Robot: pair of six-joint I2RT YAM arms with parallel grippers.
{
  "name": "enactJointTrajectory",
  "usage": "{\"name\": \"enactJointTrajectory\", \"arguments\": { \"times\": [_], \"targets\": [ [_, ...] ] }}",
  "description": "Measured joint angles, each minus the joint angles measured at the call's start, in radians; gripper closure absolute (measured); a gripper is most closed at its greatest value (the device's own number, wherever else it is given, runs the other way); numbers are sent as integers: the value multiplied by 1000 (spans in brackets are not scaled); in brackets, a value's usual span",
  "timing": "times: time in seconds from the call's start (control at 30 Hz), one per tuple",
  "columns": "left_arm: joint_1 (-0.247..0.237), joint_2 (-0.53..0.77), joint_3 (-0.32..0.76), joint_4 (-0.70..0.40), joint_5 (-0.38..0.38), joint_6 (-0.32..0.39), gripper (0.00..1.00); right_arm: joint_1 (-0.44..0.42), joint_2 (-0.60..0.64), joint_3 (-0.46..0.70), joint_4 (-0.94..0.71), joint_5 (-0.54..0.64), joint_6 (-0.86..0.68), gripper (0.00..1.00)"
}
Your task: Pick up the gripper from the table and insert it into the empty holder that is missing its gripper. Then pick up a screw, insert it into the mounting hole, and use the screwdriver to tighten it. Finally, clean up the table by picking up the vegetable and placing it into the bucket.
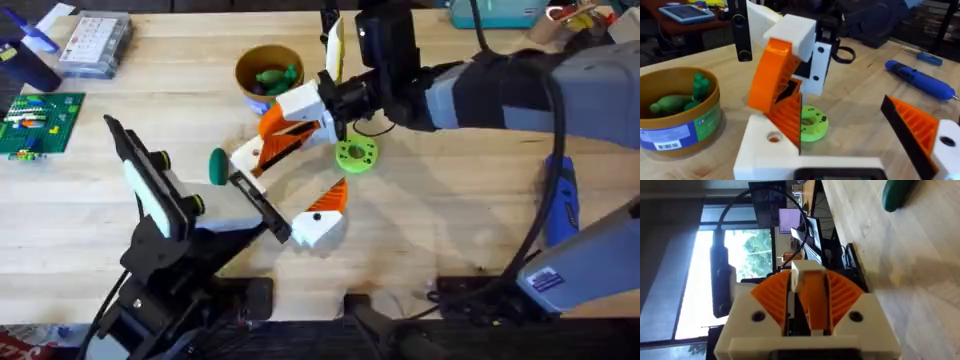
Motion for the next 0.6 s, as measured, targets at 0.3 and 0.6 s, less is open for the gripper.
{"name": "enactJointTrajectory", "arguments": {
  "times": [0.3,0.6],
  "targets": [
    [-7,0,0,1,32,-1,9,4,0,0,7,-17,6,348],
    [-15,0,0,2,66,-1,9,-13,0,0,8,-19,3,9]
  ]
}}
